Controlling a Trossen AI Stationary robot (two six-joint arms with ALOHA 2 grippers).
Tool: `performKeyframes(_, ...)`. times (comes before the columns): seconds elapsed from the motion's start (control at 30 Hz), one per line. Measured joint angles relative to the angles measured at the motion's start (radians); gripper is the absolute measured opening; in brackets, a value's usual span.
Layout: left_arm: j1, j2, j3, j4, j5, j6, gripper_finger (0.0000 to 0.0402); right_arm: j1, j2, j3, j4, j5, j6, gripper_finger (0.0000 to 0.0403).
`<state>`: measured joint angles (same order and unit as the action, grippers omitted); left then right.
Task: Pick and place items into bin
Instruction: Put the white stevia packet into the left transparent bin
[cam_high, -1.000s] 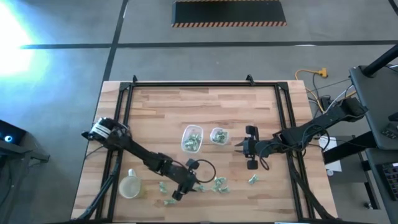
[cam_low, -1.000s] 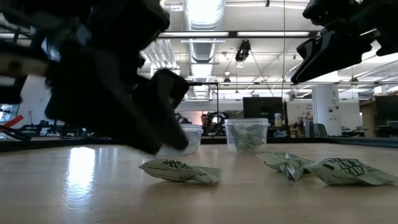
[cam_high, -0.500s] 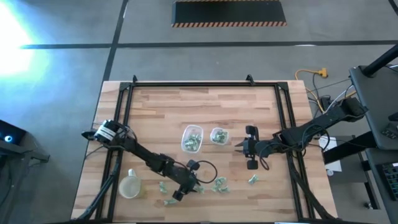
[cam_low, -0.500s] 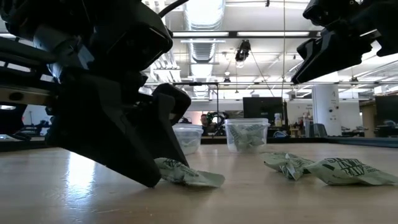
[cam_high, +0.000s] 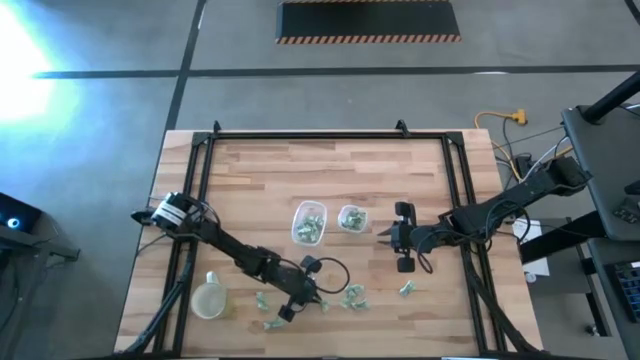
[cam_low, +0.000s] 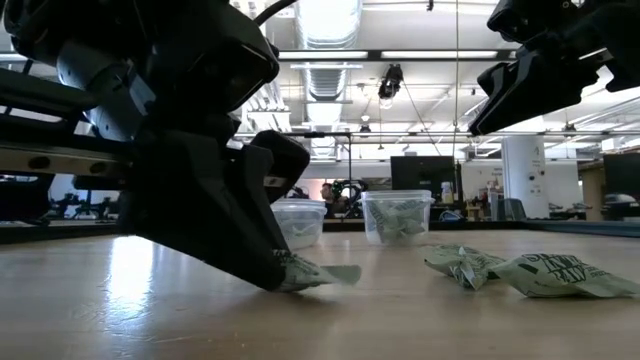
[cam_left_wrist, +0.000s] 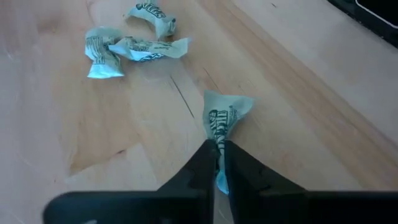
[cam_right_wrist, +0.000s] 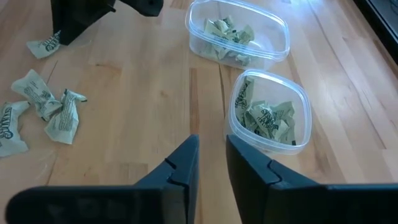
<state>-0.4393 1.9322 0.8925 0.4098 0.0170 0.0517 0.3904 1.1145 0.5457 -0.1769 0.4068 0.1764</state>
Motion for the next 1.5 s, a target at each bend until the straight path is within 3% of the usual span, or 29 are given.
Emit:
performKeyframes(0.17, 0.001, -0.03, 0.0, -0.01, -0.02, 0.017, 0.0011, 0.0, 0.0, 0.0, 0.0, 0.0, 0.0, 0.0069)
performKeyframes(0.3, 0.001, -0.102, -0.001, -0.073, -0.135, 0.018, 0.0012, 0.0, 0.0, 0.0, 0.0, 0.001, 0.0, 0.0074)
performKeyframes(0.43, 0.001, -0.195, -0.007, -0.188, -0.346, 0.031, 0.0012, 0.0, 0.0, -0.003, 0.001, 0.003, 0.0, 0.0079)
performKeyframes(0.63, 0.005, -0.319, -0.026, -0.309, -0.739, 0.198, 0.0012, 0.0, -0.001, -0.007, 0.003, 0.004, 0.0, 0.0075)
performKeyframes(0.77, 0.035, -0.378, -0.036, -0.317, -0.893, 0.302, 0.0012, 0.0, -0.001, -0.008, 0.004, 0.004, 0.004, 0.0069)
performKeyframes(1.17, 0.144, -0.415, -0.06, -0.324, -0.877, 0.243, 0.0012, 0.0, -0.001, -0.011, 0.002, 0.004, 0.005, 0.0079)
performKeyframes(1.5, 0.153, -0.406, -0.113, -0.328, -0.617, 0.216, 0.0013, 0.0, 0.0, -0.011, 0.003, 0.004, 0.005, 0.0068)
